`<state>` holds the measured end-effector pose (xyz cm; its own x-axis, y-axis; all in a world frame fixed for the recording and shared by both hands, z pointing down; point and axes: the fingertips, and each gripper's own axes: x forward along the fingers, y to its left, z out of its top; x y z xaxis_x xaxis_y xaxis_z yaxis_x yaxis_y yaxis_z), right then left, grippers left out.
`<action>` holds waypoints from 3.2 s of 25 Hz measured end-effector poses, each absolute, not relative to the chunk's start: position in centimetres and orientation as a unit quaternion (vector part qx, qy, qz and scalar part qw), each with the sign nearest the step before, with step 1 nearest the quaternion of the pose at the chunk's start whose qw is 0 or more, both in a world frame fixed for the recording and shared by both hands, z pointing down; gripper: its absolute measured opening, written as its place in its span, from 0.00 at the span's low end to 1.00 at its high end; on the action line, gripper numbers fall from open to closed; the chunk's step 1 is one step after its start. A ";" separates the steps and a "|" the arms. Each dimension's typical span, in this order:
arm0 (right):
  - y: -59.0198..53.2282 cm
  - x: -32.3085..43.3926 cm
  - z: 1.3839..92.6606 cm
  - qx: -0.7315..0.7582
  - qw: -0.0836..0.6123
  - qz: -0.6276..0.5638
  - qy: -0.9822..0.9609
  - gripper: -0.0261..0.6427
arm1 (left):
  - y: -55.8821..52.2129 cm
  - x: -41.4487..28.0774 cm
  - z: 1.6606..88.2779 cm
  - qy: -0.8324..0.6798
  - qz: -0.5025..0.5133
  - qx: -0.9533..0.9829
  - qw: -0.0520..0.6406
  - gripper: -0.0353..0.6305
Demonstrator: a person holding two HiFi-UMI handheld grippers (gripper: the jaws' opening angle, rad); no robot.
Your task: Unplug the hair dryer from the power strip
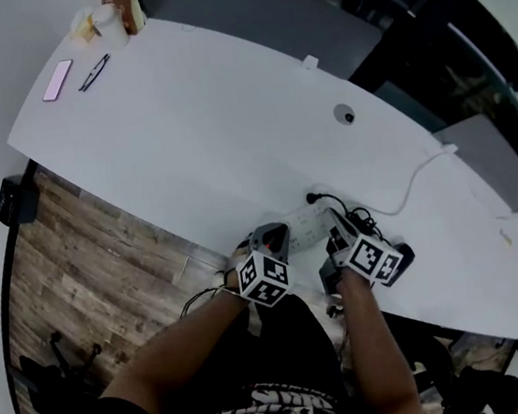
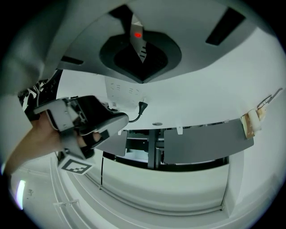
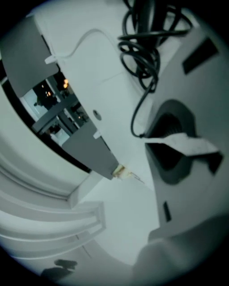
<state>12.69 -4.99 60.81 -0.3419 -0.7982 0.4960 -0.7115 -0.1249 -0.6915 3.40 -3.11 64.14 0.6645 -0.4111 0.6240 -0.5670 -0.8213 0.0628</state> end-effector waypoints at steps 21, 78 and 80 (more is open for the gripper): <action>-8.1 11.2 63.8 -0.144 -0.501 -0.139 0.842 0.15 | -4.6 3.2 64.1 -0.357 0.305 0.874 0.126 0.09; -3.1 12.6 62.1 -0.141 -0.673 -0.206 0.696 0.17 | -5.0 3.7 64.0 -0.369 0.318 0.861 0.143 0.09; -3.3 12.5 62.1 -0.123 -0.698 -0.208 0.674 0.17 | -5.0 3.7 64.0 -0.369 0.324 0.860 0.141 0.09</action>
